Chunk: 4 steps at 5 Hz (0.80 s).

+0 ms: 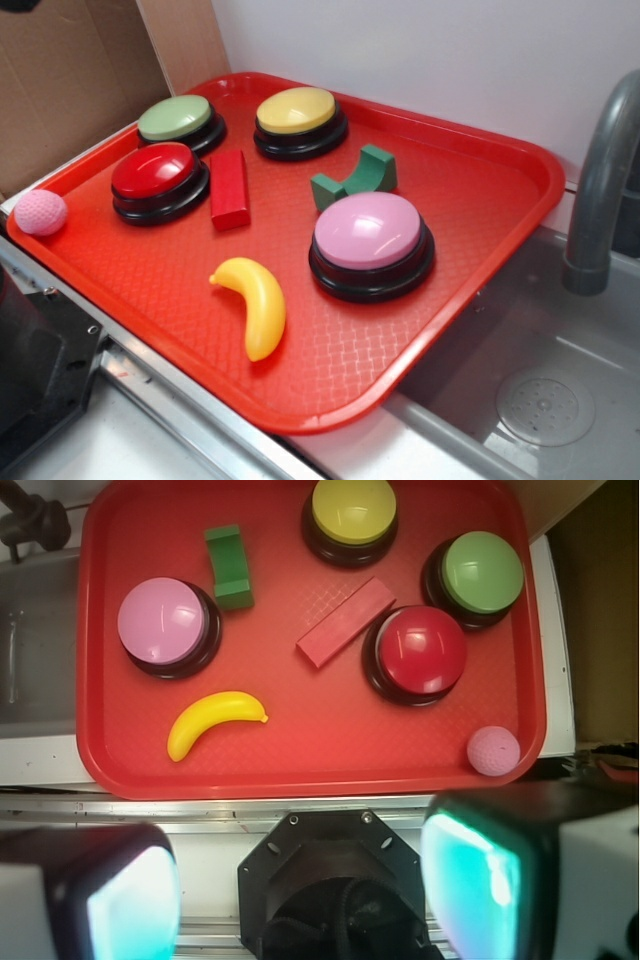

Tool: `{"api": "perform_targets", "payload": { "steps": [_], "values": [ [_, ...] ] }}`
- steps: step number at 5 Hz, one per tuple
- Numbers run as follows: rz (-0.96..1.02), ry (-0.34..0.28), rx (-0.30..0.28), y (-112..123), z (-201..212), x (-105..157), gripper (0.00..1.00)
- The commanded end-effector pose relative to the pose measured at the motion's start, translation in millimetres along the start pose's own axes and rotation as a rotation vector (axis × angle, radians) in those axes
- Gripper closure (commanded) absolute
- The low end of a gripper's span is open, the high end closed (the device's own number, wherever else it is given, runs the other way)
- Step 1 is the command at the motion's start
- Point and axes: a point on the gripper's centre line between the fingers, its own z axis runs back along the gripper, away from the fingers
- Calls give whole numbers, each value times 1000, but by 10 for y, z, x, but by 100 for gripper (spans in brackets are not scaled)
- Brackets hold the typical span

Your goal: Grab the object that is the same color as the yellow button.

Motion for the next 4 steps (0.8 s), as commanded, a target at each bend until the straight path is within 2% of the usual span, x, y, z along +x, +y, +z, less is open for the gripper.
{"api": "perform_targets", "payload": {
  "steps": [1,3,4],
  "values": [
    [0,0,0,0,0,0,0],
    [217,-47,-78,-304,-519,41,0],
    [341,-62,-58,-444,-843,122,0]
  ]
}}
